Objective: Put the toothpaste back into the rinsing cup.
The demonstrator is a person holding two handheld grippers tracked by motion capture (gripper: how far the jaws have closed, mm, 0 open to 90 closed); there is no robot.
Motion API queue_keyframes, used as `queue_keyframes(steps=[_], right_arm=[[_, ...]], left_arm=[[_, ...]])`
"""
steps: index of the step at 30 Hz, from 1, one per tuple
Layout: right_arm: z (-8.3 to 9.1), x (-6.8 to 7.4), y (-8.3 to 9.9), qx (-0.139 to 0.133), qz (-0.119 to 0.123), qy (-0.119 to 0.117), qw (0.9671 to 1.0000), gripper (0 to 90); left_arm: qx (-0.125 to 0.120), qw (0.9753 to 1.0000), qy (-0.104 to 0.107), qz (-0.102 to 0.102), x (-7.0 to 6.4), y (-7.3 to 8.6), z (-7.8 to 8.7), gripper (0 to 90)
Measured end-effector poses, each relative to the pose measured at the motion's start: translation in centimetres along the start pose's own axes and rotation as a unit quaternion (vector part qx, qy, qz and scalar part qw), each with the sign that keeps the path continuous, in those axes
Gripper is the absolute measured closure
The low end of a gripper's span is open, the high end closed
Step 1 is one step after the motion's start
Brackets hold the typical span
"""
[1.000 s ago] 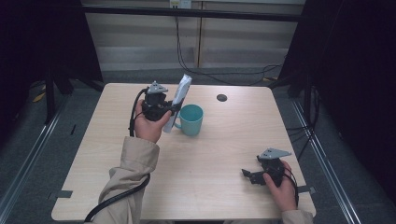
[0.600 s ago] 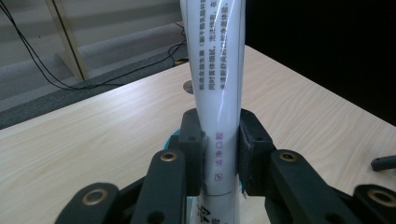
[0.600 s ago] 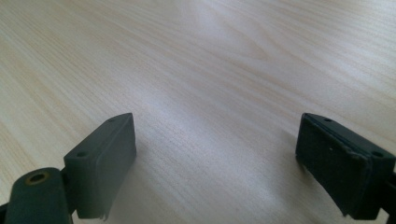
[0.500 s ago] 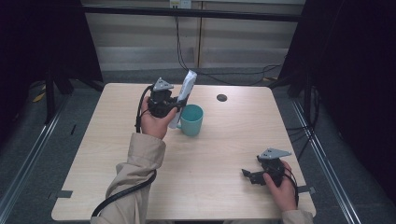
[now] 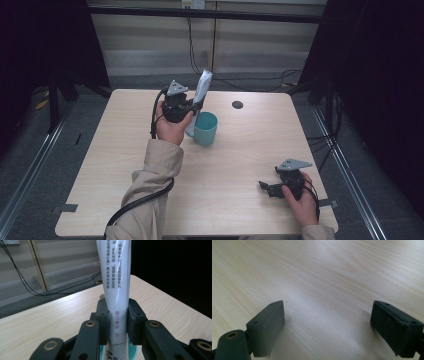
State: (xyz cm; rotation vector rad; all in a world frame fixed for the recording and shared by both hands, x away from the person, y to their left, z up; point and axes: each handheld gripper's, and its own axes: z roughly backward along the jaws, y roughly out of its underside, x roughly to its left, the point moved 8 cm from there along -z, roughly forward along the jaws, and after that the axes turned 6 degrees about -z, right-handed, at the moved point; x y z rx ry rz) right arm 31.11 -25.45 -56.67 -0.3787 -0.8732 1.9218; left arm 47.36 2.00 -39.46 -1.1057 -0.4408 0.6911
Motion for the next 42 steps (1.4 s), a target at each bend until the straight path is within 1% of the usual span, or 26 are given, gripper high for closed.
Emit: queue_keyframes(steps=[1, 10, 11, 12, 14, 18, 19, 21, 23, 27, 29, 37, 40, 42], right_arm=[[0.0, 0.0, 0.0, 0.0, 0.0, 0.0, 1.0, 11.6], [0.0, 0.0, 0.0, 0.0, 0.0, 0.0, 1.0, 11.7], [0.0, 0.0, 0.0, 0.0, 0.001, 0.0, 1.0, 11.7], [0.0, 0.0, 0.0, 0.0, 0.0, 0.0, 1.0, 11.7], [0.0, 0.0, 0.0, 0.0, 0.0, 0.0, 1.0, 11.7], [0.0, 0.0, 0.0, 0.0, 0.0, 0.0, 1.0, 11.7], [0.0, 0.0, 0.0, 0.0, 0.0, 0.0, 1.0, 11.7], [0.0, 0.0, 0.0, 0.0, 0.0, 0.0, 1.0, 11.7], [0.0, 0.0, 0.0, 0.0, 0.0, 0.0, 1.0, 11.6], [0.0, 0.0, 0.0, 0.0, 0.0, 0.0, 1.0, 11.7], [0.0, 0.0, 0.0, 0.0, 0.0, 0.0, 1.0, 11.7], [0.0, 0.0, 0.0, 0.0, 0.0, 0.0, 1.0, 11.7], [0.0, 0.0, 0.0, 0.0, 0.0, 0.0, 1.0, 11.7], [0.0, 0.0, 0.0, 0.0, 0.0, 0.0, 1.0, 11.7]], left_arm=[[0.001, 1.0, 0.0, -0.002, 0.0, 0.0, -0.1, 74.6], [-0.013, 0.9999, 0.002, 0.005, 0.1, -0.3, -0.7, 74.6], [-0.015, 0.9999, 0.001, 0.004, 0.1, -0.4, -0.8, 74.6], [-0.012, 0.9999, 0.0, 0.002, 0.2, -0.4, -0.9, 74.6], [-0.016, 0.9999, -0.001, 0.006, 0.2, -0.4, -1.0, 74.6], [-0.016, 0.9998, -0.003, 0.008, 0.2, -0.4, -1.4, 74.6], [-0.018, 0.9998, -0.002, 0.013, 0.2, -0.4, -1.5, 74.6], [-0.019, 0.9998, -0.001, 0.01, 0.2, -0.4, -1.7, 74.6], [-0.022, 0.9997, 0.0, 0.014, 0.2, -0.5, -1.9, 74.6], [-0.023, 0.9996, 0.002, 0.014, 0.1, -0.5, -2.2, 74.6], [-0.029, 0.9994, 0.004, 0.018, 0.1, -0.5, -2.5, 74.6], [-0.036, 0.9992, 0.001, 0.016, 0.2, -0.6, -3.0, 74.5], [-0.04, 0.999, 0.002, 0.018, 0.1, -0.4, -3.5, 74.4], [-0.037, 0.9992, 0.0, 0.016, 0.1, -0.2, -3.8, 74.4]])
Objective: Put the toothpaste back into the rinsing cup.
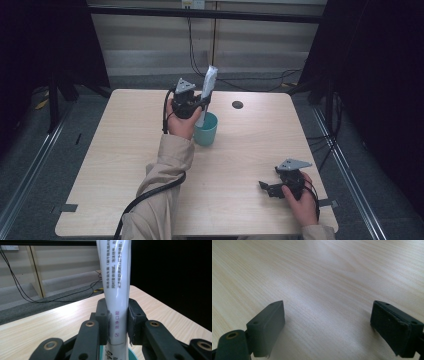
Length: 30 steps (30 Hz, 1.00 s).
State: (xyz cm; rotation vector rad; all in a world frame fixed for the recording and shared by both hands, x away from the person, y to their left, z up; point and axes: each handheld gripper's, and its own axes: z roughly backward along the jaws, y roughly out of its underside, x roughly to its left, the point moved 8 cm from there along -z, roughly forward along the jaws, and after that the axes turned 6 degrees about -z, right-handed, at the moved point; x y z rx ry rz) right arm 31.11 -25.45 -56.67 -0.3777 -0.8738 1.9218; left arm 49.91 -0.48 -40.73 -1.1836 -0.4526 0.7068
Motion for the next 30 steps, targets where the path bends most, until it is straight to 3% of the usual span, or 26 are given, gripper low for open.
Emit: queue_keyframes(steps=[6, 15, 20, 22, 30], right_arm=[[0.0, 0.0, 0.0, 0.0, 0.0, 0.0, 1.0, 11.7], [0.0, 0.0, 0.0, 0.0, 0.0, 0.0, 1.0, 11.7], [0.0, 0.0, 0.0, 0.0, 0.001, 0.0, 1.0, 11.7], [0.0, 0.0, 0.0, 0.0, 0.001, 0.0, 1.0, 11.7], [0.0, 0.0, 0.0, 0.0, 0.001, 0.0, 1.0, 11.7]], left_arm=[[-0.005, 0.9999, 0.001, -0.01, -0.3, 0.6, -1.0, 74.1], [0.002, 1.0, -0.004, -0.006, -0.1, 2.1, -1.5, 72.3], [0.024, 0.9997, -0.004, -0.006, -0.2, 3.1, -1.8, 71.0], [0.024, 0.9997, -0.003, 0.006, -0.3, 3.5, -1.9, 71.1], [0.035, 0.9994, -0.002, -0.001, -0.5, 4.6, -1.5, 71.0]])
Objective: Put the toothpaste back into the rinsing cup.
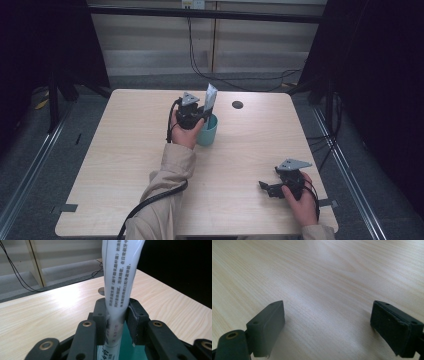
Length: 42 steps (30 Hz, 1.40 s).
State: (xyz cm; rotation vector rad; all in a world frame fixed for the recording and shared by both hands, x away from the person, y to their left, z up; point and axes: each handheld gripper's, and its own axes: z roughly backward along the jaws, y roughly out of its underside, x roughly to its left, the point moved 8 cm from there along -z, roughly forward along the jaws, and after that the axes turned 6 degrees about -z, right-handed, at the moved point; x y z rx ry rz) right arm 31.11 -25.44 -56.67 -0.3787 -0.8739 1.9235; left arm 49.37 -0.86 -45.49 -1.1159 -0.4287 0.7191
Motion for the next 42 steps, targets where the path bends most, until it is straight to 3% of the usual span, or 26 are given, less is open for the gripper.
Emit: queue_keyframes(steps=[12, 42], right_arm=[[0.0, 0.0, 0.0, 0.0, 0.0, 0.0, 1.0, 11.7], [0.0, 0.0, 0.0, 0.0, 0.0, 0.0, 1.0, 11.6]], left_arm=[[0.022, 0.9997, -0.007, -0.002, 0.2, 1.6, 0.5, 69.3], [0.024, 0.9996, -0.014, -0.009, 1.1, 1.7, 2.8, 65.9]])
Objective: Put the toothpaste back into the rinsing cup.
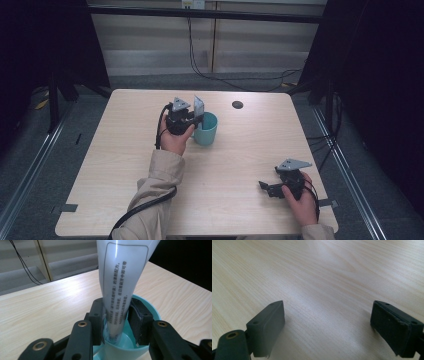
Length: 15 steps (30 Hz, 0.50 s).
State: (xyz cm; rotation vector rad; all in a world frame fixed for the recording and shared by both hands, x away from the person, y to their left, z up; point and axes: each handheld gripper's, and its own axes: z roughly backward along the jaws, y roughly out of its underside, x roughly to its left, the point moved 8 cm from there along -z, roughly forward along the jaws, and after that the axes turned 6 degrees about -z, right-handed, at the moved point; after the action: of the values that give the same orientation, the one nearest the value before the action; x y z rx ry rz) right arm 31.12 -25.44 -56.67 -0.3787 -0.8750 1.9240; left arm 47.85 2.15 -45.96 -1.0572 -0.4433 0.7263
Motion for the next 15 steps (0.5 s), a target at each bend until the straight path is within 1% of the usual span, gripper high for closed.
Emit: queue_keyframes(steps=[2, 4, 5, 7, 9, 11, 13, 15], right_arm=[[0.0, -0.01, 0.0, 0.0, 0.001, 0.0, 1.0, 11.6], [-0.01, -0.01, -0.01, 0.0, 0.001, 0.0, 1.0, 11.6], [0.0, 0.0, 0.0, 0.0, 0.0, 0.0, 1.0, 11.6], [0.0, 0.0, 0.0, 0.0, 0.0, 0.0, 1.0, 11.6], [-0.02, -0.01, -0.01, 0.0, 0.001, 0.0, 1.0, 11.6], [-0.02, -0.01, -0.01, 0.0, 0.001, 0.0, 1.0, 11.6], [-0.02, -0.01, -0.01, 0.0, 0.001, 0.0, 1.0, 11.6], [-0.02, -0.01, -0.01, 0.0, 0.001, 0.0, 1.0, 11.6]], left_arm=[[0.003, 1.0, -0.001, -0.005, 0.13, -0.02, 0.14, 65.7], [-0.001, 1.0, 0.001, 0.0, 0.05, -0.16, 0.2, 65.3], [0.001, 1.0, 0.0, -0.004, 0.09, -0.2, 0.26, 65.2], [-0.001, 1.0, 0.0, -0.001, 0.03, -0.29, 0.33, 64.8], [0.001, 1.0, 0.002, -0.003, 0.04, -0.32, 0.47, 64.2], [0.003, 1.0, 0.004, -0.002, 0.07, -0.34, 0.56, 63.6], [0.001, 1.0, 0.006, 0.004, 0.07, -0.48, 0.65, 62.5], [0.006, 1.0, 0.006, 0.003, 0.08, -0.59, 0.8, 60.6]])
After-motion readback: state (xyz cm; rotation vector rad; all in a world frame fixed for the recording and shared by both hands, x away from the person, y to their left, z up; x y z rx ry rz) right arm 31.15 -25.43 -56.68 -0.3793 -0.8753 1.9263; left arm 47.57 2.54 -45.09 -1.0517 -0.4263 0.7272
